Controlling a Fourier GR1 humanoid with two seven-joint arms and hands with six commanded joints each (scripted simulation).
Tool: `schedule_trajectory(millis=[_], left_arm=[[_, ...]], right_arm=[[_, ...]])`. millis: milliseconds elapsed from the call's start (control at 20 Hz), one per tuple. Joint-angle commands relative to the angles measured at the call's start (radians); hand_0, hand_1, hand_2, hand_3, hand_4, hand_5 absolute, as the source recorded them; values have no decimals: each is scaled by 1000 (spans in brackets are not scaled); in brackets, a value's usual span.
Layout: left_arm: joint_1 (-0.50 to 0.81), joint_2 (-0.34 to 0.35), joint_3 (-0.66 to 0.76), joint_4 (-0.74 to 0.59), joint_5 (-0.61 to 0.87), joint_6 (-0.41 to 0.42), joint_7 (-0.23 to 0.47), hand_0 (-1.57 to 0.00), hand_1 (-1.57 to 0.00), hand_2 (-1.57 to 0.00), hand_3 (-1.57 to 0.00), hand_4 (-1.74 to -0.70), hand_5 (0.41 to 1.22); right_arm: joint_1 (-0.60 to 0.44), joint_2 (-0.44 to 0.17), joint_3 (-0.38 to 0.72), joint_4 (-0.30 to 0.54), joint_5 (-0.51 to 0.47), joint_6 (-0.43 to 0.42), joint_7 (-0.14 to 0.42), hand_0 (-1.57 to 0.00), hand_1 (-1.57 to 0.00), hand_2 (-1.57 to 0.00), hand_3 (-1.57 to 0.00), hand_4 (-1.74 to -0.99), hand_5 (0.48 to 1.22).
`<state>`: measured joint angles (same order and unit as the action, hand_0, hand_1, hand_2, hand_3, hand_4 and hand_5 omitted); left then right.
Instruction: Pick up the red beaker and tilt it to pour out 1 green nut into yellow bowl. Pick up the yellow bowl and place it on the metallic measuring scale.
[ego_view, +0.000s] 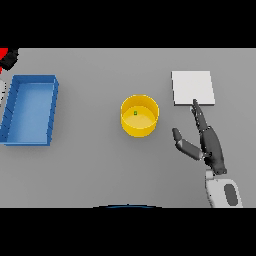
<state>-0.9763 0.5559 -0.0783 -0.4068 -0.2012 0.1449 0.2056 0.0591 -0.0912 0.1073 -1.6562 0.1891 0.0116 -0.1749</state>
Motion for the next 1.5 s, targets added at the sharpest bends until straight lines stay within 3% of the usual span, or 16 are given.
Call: schedule_trajectory(millis=[0, 100, 300, 400, 450, 500, 650, 800, 900, 1050, 1150, 1200, 1300, 1450], left_arm=[[55, -2, -4, -62, 14, 11, 41, -1571, -1571, -1571, -1570, -1741, 1221], [157, -4, -11, -205, 45, 23, 88, -1571, -1571, -1571, -1571, -1741, 1151], [318, 0, -33, -464, 78, 50, 229, -1571, -1571, -1571, -1571, -1741, 925], [363, 18, -37, -564, 96, 29, 308, -1571, -1571, -1526, -1525, -1521, 818], [383, 32, -47, -606, 113, -22, 291, -1469, -1344, -1276, -1318, -1369, 774], [421, 45, -44, -661, 143, -59, 283, -1175, -1075, -1021, -1055, -1232, 737], [446, 56, -48, -720, 209, -156, 323, -601, -550, -522, -539, -976, 664], [454, 88, -80, -713, 178, -204, 345, -307, -281, -267, -276, -843, 632], [445, 90, -104, -701, 141, -195, 364, -196, -179, -170, -176, -813, 627], [445, 86, -107, -696, 125, -175, 316, -100, -91, -87, -90, -783, 631], [428, 81, -96, -698, 131, -162, 291, -64, -58, -55, -57, -778, 633], [435, 77, -94, -712, 135, -154, 280, -51, -46, -44, -45, -779, 635], [448, 66, -78, -721, 159, -148, 244, -32, -29, -28, -29, -786, 652], [456, 48, -79, -737, 166, -134, 239, -16, -15, -14, -14, -799, 666]], right_arm=[[-5, -8, -5, 4, 2, -1, 4, 1, 1, 1, 1, -1166, 676], [-1, -11, -4, 3, -2, 6, 1, 1, 1, 1, 1, -1174, 676], [-11, -10, -4, -5, -3, 6, 21, 1, 1, 1, 1, -1157, 671], [-15, -11, -13, 9, -16, 10, 27, 1, 1, 1, 1, -1155, 670], [-14, -5, -9, 7, -13, 7, 25, 1, 1, 1, 1, -1153, 670], [-10, 0, -4, 2, -9, 3, 24, 1, 1, 1, 1, -1151, 670], [9, -4, -4, -7, -13, 8, 8, 1, 1, 1, 1, -1153, 670], [-12, -3, -4, 5, 0, -3, 25, 1, 1, 1, 1, -1155, 670], [-10, -9, -1, 3, 16, -10, 18, 1, 1, 1, 1, -1157, 665], [-11, -8, 1, 0, 20, -12, 25, 1, 1, 1, 1, -1154, 657], [-27, -18, 11, -4, 71, -38, 97, 1, 1, 1, 1, -1131, 631], [-41, -29, 26, -8, 90, -27, 102, 1, 1, 1, 1, -1115, 638], [-57, -76, 52, 4, 111, 27, 48, 1, 1, 1, 1, -1080, 662], [-167, -180, 103, 45, 230, 81, 105, 1, 1, 1, 1, -1122, 649]])
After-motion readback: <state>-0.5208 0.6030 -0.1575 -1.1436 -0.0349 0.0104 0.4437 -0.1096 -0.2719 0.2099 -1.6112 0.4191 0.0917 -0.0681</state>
